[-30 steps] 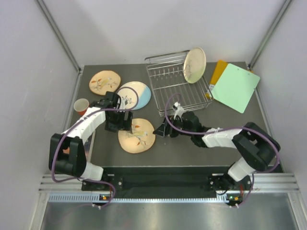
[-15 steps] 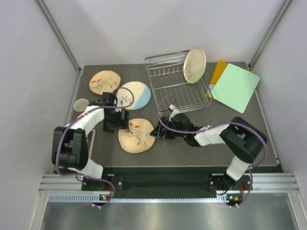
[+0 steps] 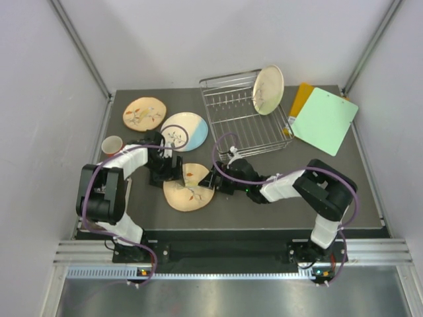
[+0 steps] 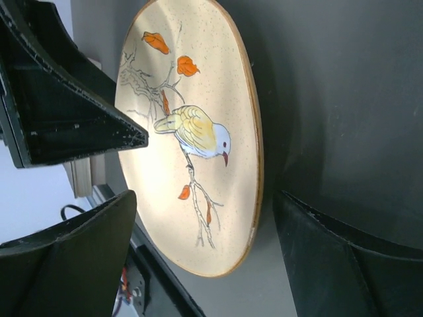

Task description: Load the plates into the dish rack

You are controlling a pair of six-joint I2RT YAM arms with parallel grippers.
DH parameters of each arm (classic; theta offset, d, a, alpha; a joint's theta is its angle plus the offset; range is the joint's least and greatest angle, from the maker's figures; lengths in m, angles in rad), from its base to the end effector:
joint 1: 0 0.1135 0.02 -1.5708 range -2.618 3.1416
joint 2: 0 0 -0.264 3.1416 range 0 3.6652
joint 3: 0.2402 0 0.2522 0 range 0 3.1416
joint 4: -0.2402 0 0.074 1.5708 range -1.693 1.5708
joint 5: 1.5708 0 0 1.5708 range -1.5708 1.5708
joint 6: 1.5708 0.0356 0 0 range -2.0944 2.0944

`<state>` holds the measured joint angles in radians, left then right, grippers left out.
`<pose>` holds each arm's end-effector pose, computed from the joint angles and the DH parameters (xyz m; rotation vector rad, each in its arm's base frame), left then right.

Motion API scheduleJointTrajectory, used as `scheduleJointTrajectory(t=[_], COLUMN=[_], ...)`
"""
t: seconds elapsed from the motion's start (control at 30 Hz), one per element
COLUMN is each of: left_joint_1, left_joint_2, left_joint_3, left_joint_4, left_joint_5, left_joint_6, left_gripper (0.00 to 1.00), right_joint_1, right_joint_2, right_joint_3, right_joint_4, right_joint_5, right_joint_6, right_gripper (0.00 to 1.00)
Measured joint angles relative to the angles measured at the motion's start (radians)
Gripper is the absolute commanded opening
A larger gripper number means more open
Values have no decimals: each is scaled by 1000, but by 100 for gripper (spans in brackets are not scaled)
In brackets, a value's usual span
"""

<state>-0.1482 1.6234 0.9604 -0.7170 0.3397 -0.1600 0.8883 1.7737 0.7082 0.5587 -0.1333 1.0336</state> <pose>0.2794 -0.0537 0.1680 0.0311 2.9577 -0.5447 0.2107 0.2667 0.1337 0.0785 2.3504 1.2237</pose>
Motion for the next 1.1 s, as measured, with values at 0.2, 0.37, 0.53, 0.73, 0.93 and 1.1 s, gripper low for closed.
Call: scheduleJointTrajectory(t=[0.2, 0.37, 0.53, 0.73, 0.93, 1.1], left_joint_1=[-66, -100, -110, -134, -138, -137], left_joint_2=[-3, -4, -5, -5, -5, -9], left_joint_3=[0, 0, 0, -2, -2, -2], left_joint_4=[-8, -13, -10, -8, -12, -31], left_joint_5=[20, 28, 44, 44, 2, -23], left_joint_6=[-14, -24, -37, -47, -41, -39], left_gripper=[91, 91, 91, 91, 91, 92], right_joint_1=[0, 0, 0, 0, 0, 0], right_joint_2=[-22, -61, -82, -101, -97, -99], right_joint_3=[-21, -60, -99, -126, -125, -121], right_joint_4=[-12, -32, -38, -37, -59, -28], right_joint_5=[13, 27, 24, 20, 23, 24], right_joint_6=[61, 68, 47, 7, -34, -40], right_gripper=[84, 68, 59, 45, 0, 0])
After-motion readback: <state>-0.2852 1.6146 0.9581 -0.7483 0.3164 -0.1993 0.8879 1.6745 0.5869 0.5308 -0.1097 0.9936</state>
